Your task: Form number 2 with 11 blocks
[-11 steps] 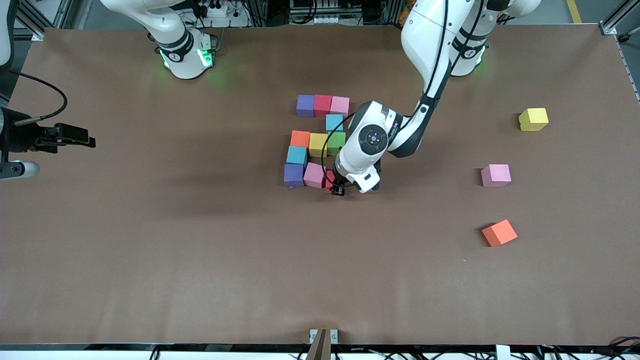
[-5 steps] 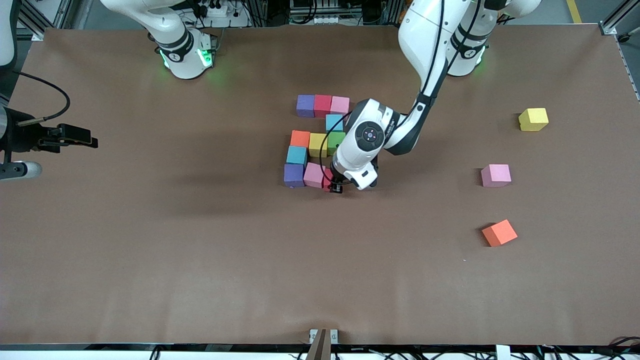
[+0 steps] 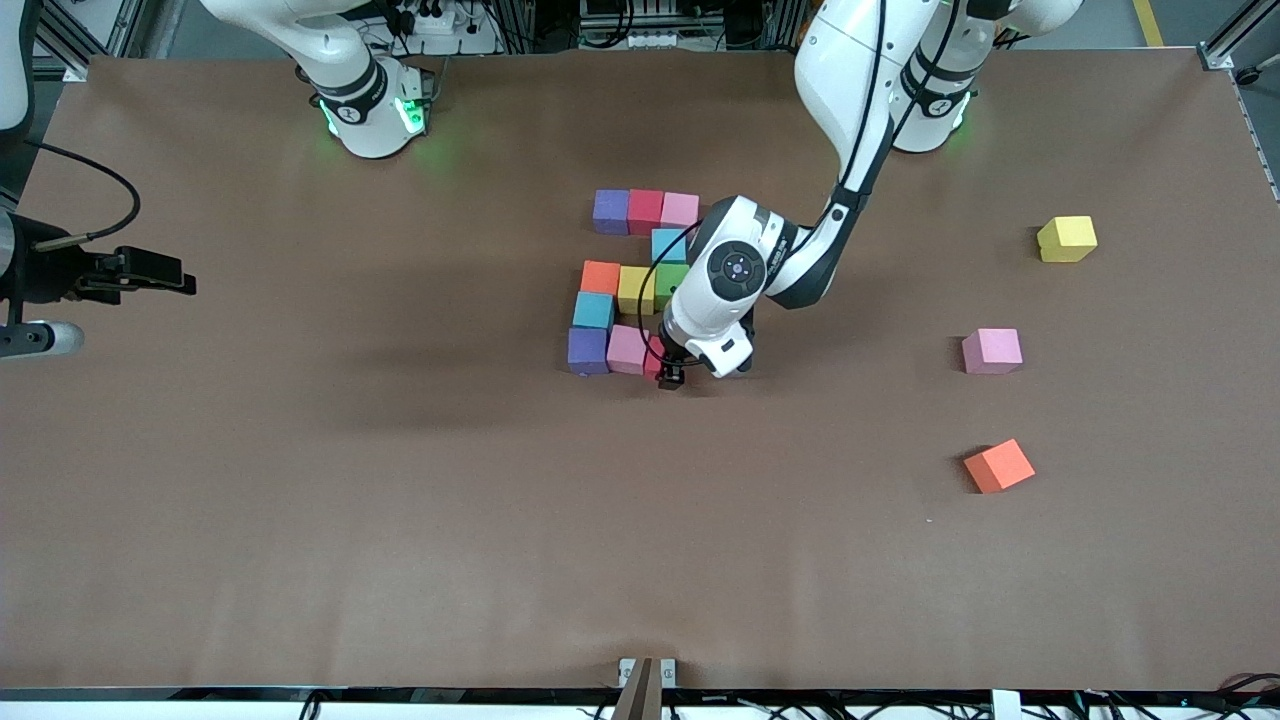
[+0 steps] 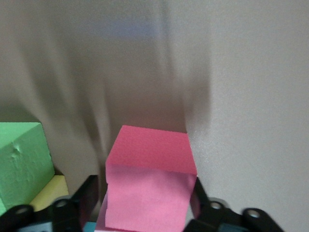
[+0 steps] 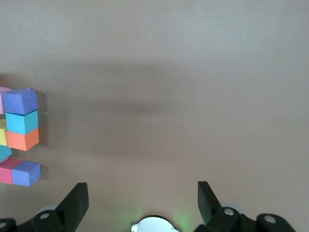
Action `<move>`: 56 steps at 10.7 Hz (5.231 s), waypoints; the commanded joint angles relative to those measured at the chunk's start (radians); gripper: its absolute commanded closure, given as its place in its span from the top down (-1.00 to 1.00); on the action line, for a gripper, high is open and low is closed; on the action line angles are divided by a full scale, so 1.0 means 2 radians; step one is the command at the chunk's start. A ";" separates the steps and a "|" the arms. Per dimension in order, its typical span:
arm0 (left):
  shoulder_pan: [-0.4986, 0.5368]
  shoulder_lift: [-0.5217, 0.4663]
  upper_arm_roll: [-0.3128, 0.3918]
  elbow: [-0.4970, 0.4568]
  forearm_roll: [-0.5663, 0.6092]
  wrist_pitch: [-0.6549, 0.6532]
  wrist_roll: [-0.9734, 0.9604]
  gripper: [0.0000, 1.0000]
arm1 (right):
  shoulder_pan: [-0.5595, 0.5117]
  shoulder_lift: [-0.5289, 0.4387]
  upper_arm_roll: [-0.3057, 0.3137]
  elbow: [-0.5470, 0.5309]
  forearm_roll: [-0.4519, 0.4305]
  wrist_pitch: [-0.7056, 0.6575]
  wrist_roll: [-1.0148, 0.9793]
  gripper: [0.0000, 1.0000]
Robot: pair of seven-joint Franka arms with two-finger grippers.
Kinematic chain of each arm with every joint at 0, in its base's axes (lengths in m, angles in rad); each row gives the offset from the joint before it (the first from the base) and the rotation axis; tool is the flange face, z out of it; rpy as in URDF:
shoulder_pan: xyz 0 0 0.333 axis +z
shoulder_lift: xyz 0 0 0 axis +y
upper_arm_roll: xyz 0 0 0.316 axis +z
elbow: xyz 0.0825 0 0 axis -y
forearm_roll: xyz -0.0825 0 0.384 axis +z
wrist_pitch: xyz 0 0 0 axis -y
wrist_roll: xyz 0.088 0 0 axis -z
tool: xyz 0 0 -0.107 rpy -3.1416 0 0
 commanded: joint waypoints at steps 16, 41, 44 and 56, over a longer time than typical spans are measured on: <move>-0.006 -0.160 0.008 -0.007 0.105 0.007 0.079 1.00 | -0.082 -0.070 0.150 -0.048 -0.038 0.011 0.118 1.00; 0.353 -0.352 -0.038 0.065 0.231 -0.485 1.026 1.00 | -0.122 -0.097 0.155 -0.093 -0.056 0.091 0.076 1.00; 0.378 -0.351 -0.027 0.067 0.234 -0.484 1.029 1.00 | -0.121 -0.098 0.156 -0.093 -0.056 0.095 0.076 1.00; 0.384 -0.328 -0.062 0.116 0.218 -0.471 0.924 1.00 | -0.122 -0.099 0.157 -0.094 -0.055 0.098 0.076 1.00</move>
